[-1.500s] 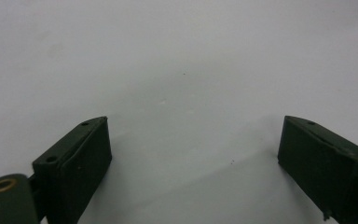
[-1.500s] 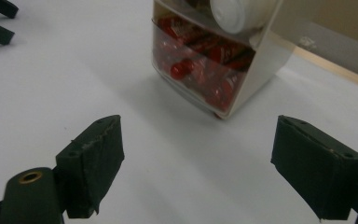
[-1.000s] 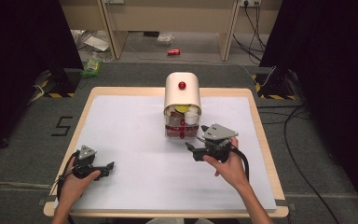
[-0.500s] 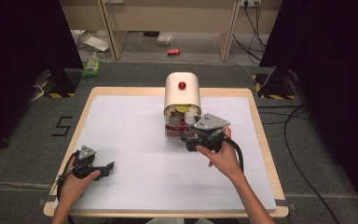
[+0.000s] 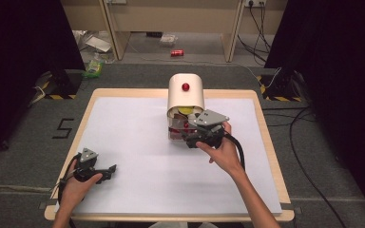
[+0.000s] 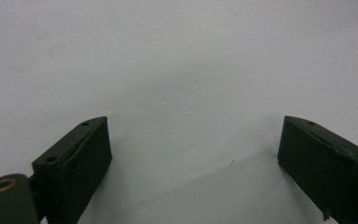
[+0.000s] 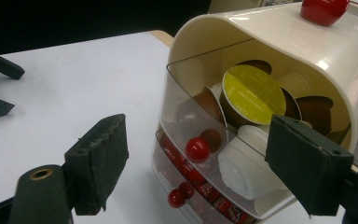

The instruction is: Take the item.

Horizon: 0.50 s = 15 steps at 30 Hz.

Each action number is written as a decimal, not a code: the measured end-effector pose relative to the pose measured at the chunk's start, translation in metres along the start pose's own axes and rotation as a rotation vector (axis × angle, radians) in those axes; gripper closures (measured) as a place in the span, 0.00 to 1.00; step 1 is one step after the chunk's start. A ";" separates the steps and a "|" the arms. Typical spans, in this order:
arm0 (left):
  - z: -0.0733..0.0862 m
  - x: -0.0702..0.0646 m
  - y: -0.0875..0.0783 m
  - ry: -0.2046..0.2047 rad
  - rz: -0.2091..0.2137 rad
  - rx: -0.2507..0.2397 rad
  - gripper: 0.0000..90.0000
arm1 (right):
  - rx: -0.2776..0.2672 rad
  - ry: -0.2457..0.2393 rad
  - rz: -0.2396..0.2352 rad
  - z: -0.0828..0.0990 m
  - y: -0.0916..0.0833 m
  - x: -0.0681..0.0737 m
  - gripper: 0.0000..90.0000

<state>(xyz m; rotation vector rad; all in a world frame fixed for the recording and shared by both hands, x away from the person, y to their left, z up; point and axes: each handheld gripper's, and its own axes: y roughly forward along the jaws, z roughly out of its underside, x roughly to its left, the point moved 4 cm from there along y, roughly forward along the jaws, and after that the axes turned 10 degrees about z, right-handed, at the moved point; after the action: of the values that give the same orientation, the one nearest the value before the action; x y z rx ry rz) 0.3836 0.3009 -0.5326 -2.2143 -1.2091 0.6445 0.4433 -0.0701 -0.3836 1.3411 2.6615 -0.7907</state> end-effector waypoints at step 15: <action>0.000 0.000 0.000 -0.001 0.001 0.000 0.10 | 0.035 0.002 -0.010 0.000 0.022 -0.001 0.24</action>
<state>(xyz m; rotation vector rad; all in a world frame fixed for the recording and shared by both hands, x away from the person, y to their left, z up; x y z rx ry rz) 0.3836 0.3010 -0.5326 -2.2150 -1.2080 0.6457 0.4610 -0.0606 -0.3929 1.3388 2.6701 -0.8416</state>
